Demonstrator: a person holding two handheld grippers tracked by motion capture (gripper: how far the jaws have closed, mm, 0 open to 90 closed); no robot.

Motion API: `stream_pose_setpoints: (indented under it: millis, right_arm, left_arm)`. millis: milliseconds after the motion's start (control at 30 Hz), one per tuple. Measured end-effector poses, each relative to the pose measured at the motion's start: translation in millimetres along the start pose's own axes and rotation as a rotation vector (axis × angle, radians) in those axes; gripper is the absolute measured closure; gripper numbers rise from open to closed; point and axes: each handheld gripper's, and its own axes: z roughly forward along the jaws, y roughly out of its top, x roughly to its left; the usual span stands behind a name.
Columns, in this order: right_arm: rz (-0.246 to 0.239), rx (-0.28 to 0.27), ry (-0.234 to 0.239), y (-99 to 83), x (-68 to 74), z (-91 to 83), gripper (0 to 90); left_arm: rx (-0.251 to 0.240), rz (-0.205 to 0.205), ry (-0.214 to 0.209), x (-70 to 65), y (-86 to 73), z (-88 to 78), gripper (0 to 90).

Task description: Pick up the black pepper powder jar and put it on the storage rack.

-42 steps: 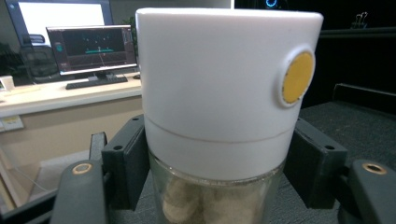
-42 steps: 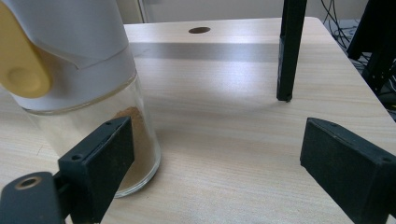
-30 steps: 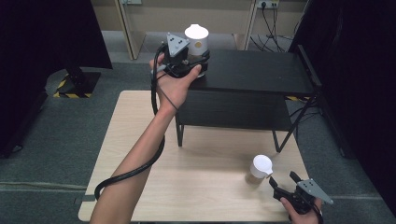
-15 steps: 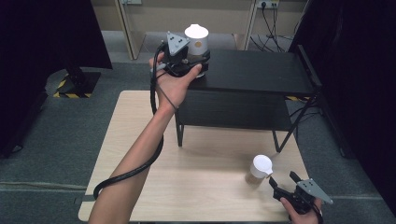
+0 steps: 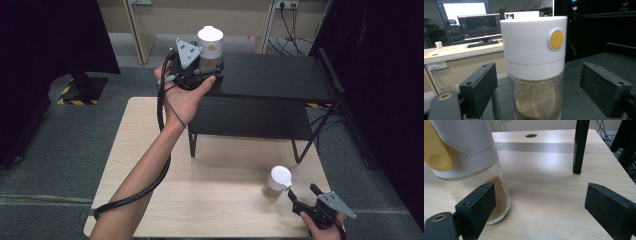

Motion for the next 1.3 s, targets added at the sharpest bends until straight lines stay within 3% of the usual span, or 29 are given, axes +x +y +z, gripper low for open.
stream_pose_setpoints:
  millis: [200,533,733,1300]
  right_arm:
    - [-0.009,-0.002,-0.001,-0.3,0.4,-0.1,10.4]
    - [-0.005,-0.002,0.0,-0.4,0.1,-0.2,10.3]
    - [0.001,-0.006,0.0,-1.1,-0.2,-0.5,10.3]
    - [-0.004,-0.003,-0.004,-0.5,0.7,-0.3,10.3]
  left_arm:
    - [-0.026,-0.005,-0.041,-0.3,-14.0,-19.0,14.5]
    - [-0.032,-0.013,-0.076,0.4,-28.6,-31.9,14.6]
    - [-0.036,0.003,-0.095,1.5,-38.7,-41.7,14.7]
    - [-0.032,0.003,-0.146,4.2,-78.1,-60.3,14.6]
